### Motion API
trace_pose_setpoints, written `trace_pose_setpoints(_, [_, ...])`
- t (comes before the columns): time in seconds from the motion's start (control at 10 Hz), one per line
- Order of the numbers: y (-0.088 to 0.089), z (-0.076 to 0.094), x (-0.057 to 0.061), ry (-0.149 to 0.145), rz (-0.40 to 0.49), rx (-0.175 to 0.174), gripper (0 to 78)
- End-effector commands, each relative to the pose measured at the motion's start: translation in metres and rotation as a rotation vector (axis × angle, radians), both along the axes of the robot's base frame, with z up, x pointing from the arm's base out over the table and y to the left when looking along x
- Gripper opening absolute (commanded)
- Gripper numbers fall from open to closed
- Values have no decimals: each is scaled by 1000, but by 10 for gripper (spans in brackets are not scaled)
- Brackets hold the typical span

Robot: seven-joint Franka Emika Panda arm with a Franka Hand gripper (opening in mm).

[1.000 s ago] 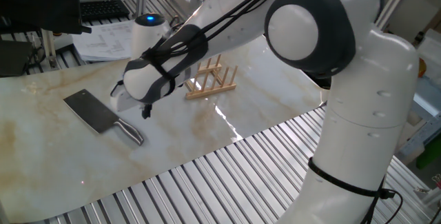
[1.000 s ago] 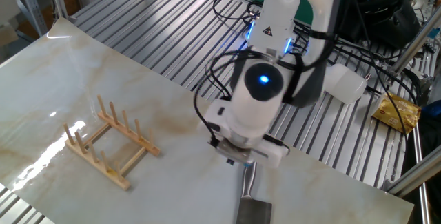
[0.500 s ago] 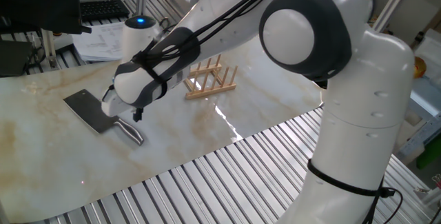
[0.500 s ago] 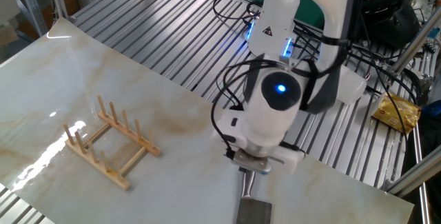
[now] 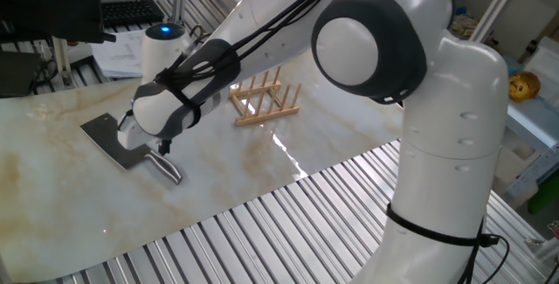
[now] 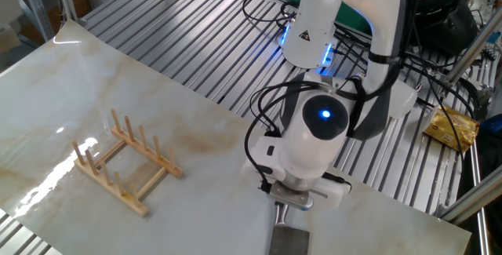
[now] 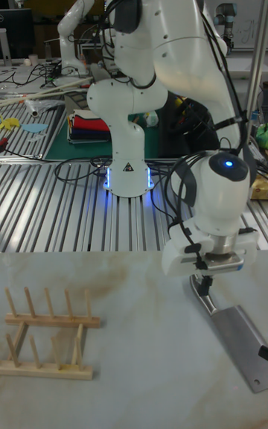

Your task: Put the knife on the knife rack

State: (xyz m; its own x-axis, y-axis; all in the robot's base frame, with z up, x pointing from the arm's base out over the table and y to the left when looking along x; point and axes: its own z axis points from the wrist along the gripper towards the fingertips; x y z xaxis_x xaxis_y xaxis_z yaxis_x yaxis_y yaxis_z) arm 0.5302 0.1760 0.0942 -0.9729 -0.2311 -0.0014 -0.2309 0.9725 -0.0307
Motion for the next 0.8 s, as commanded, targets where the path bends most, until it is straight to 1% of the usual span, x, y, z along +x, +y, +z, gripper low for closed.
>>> trace_pose_setpoints(0.1, [1,1,1,-16,-19,-2,0])
trace_pose_setpoints(0.5, [4,3,1,-15,-1,5,0])
trace_pose_setpoints(0.8, [9,4,3,-15,-8,27,0])
